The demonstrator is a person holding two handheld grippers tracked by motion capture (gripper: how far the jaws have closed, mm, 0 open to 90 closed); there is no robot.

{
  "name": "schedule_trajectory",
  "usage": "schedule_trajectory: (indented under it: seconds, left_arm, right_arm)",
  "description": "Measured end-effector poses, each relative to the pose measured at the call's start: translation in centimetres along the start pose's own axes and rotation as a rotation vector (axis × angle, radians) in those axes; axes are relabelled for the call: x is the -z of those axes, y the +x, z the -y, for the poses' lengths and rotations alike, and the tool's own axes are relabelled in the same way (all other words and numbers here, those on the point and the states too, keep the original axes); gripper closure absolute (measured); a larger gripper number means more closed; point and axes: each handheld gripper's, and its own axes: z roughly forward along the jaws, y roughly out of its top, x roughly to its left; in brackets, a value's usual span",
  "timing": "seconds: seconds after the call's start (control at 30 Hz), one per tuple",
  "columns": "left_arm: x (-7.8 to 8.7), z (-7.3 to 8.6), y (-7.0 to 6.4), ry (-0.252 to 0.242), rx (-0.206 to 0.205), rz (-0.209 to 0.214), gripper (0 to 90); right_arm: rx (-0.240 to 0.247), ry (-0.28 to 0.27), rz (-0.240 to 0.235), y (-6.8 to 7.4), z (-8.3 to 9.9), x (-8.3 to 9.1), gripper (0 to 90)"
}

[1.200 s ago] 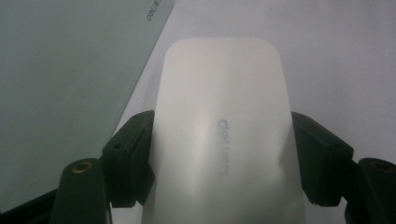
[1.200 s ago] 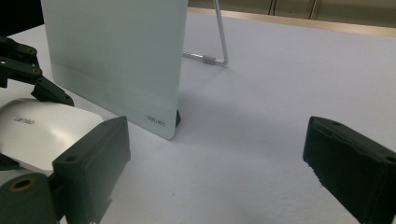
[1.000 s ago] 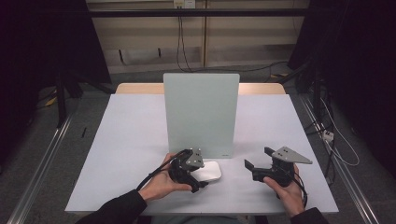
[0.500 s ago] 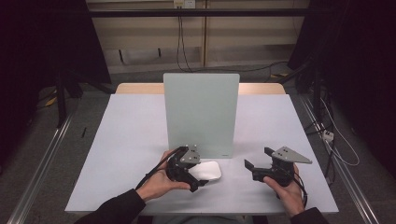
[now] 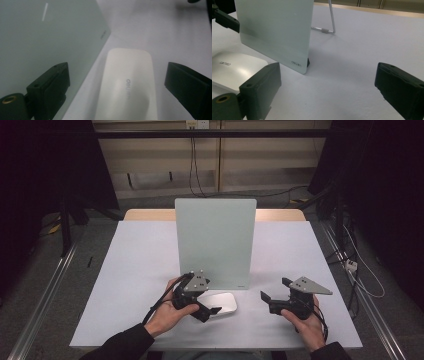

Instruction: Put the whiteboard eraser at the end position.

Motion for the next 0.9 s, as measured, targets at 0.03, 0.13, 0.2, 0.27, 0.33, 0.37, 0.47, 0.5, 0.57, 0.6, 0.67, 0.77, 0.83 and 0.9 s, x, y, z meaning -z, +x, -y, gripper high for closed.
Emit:
schedule_trajectory:
  seconds: [0.03,0.13,0.2,0.27,0.33,0.37,0.47,0.5,0.57,0.6,0.67,0.77,0.83,0.9]
  left_arm:
    - [0.1,0.0,0.1,-0.008,0.008,-0.003,5.6]
    - [0.4,0.0,0.5,-0.03,0.054,-0.009,5.6]
    - [0.6,0.0,0.7,-0.045,0.069,-0.028,5.6]
    - [1.0,0.0,0.9,-0.058,0.073,-0.05,5.4]
    - [1.3,0.0,1.1,-0.075,0.088,-0.057,5.4]
    - [1.5,0.0,1.2,-0.075,0.099,-0.061,5.7]
    - [2.2,0.1,1.4,-0.08,0.103,-0.08,6.0]
    - [2.4,0.1,1.5,-0.087,0.103,-0.077,6.0]
    - [2.9,0.2,1.7,-0.105,0.116,-0.086,5.6]
    - [3.2,0.2,1.9,-0.105,0.12,-0.104,5.6]
    - [3.6,0.3,2.1,-0.119,0.143,-0.131,5.6]
    - [4.1,0.6,2.5,-0.125,0.161,-0.149,5.6]
    - [4.5,0.9,2.8,-0.133,0.179,-0.162,5.5]
    - [4.9,1.1,2.9,-0.135,0.19,-0.19,5.5]
  right_arm:
    - [0.0,-0.002,0.0,0.0,0.0,0.0,6.9]
    - [0.001,0.002,0.001,0.0,0.0,0.0,6.9]
    - [-0.001,0.0,-0.002,-0.1,0.0,0.0,6.8]
    - [-0.002,0.0,0.0,-0.1,0.0,0.0,6.8]
    - [-0.002,-0.002,0.002,0.0,0.0,0.1,6.7]
    - [-0.002,-0.001,0.003,0.0,0.0,0.1,6.7]
    - [0.001,-0.001,0.004,0.0,0.0,0.1,6.7]
    - [-0.001,-0.003,0.004,0.0,0.0,0.1,6.7]
    - [-0.004,-0.004,0.006,0.0,0.0,0.2,6.7]
    - [-0.007,-0.005,0.005,0.0,0.0,0.2,6.7]
    - [-0.004,-0.006,0.004,0.0,0.0,0.1,6.7]
    - [-0.004,-0.003,0.005,0.0,0.0,0.2,6.7]
    - [-0.004,-0.005,0.005,0.0,0.0,0.2,6.7]
    - [-0.003,-0.003,0.005,0.0,0.0,0.2,6.7]
